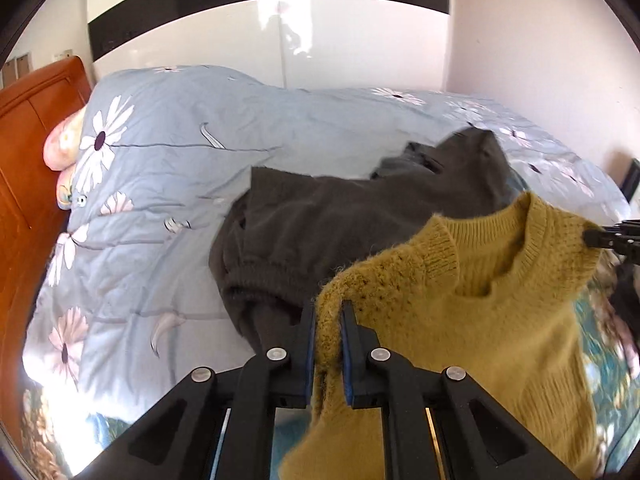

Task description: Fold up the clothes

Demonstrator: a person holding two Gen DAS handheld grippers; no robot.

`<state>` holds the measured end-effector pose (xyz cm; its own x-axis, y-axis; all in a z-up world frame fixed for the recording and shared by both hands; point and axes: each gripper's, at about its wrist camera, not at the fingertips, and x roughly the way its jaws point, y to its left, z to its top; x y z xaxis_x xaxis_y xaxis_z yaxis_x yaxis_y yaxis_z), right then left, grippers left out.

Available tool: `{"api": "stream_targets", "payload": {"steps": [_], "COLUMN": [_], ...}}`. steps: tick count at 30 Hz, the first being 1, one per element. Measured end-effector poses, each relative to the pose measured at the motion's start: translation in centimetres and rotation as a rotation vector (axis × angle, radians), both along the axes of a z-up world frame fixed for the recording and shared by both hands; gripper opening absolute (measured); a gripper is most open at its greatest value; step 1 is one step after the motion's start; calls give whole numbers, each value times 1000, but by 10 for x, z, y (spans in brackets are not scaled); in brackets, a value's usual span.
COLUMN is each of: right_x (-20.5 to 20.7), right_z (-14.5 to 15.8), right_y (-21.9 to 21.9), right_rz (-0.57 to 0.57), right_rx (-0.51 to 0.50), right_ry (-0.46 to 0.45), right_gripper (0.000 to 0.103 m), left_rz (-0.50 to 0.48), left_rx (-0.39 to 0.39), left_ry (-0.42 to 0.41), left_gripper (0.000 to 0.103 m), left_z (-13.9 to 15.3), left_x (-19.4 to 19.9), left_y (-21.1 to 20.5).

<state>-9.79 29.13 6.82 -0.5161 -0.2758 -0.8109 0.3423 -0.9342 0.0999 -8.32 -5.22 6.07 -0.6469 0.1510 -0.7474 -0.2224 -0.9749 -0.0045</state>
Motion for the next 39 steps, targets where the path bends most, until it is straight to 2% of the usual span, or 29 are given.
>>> {"api": "stream_targets", "payload": {"steps": [4,7,19,23,29,33,39], "right_x": [56,90,205,227,238,245,251], "right_z": [-10,-20,-70,-93,-113,-111,-94], "right_y": [9,12,17,18,20,20,37], "right_rz": [44,73,122,126,110,131,88], "right_rx": [-28,-10,27,86,128,148,64], "right_ry": [-27,-54,-215,-269,-324,-348,-368], "right_gripper": [10,10,10,10,11,15,15], "left_rz": [-16,-29,2,15,65,86,100], "left_rx": [4,-37,39,23,34,72,127], "left_ry": [-8,-27,-151,-216,-306,-325,-355], "left_gripper": [11,11,12,12,15,18,27], "left_z": [-9,-23,-79,-102,-131,-131,-121], "left_x": [57,98,231,254,269,276,290], "left_y": [-7,-10,-3,2,2,-2,-12]}}
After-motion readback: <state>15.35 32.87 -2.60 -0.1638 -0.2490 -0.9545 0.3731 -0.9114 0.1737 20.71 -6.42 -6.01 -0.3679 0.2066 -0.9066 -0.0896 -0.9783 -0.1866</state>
